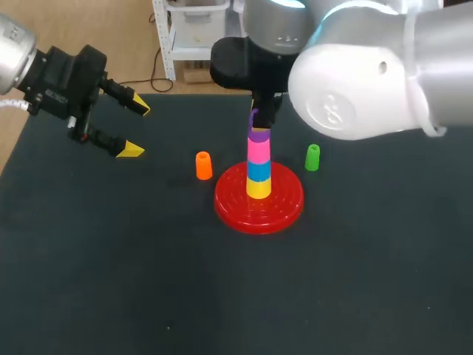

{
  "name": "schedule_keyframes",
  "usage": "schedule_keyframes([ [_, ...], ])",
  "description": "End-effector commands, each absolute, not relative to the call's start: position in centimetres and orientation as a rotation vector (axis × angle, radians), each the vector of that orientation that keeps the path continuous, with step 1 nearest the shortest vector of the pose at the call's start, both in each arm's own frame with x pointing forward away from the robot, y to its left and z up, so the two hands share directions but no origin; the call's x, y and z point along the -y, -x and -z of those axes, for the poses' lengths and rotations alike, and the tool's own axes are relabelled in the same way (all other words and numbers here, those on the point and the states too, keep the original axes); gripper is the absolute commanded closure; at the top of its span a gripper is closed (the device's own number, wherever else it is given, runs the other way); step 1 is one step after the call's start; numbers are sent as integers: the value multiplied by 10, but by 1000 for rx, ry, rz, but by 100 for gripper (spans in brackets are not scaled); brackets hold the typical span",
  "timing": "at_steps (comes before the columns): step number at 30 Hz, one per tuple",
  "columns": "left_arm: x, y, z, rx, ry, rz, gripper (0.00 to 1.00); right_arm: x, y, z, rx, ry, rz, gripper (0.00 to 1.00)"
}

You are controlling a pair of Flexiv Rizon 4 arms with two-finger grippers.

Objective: Pick up and stack the cylinders on the red base in this order: pink,purple,orange,green

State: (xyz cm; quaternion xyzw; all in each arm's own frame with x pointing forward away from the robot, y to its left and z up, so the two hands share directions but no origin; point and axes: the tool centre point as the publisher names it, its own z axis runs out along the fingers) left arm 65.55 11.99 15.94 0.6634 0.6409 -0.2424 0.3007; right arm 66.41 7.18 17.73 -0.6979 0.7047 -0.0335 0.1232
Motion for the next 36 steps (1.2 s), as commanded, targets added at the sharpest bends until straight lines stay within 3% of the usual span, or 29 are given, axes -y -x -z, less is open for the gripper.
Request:
schedule_keyframes([
  [1,-121,-656,-159,-1697,-1762,645,0,-71,-667,-175,-2061,2038,95,100],
  [36,-121,-656,-159,-1697,-1762,645,0,-72,-665,-150,-2079,2178,134,100],
])
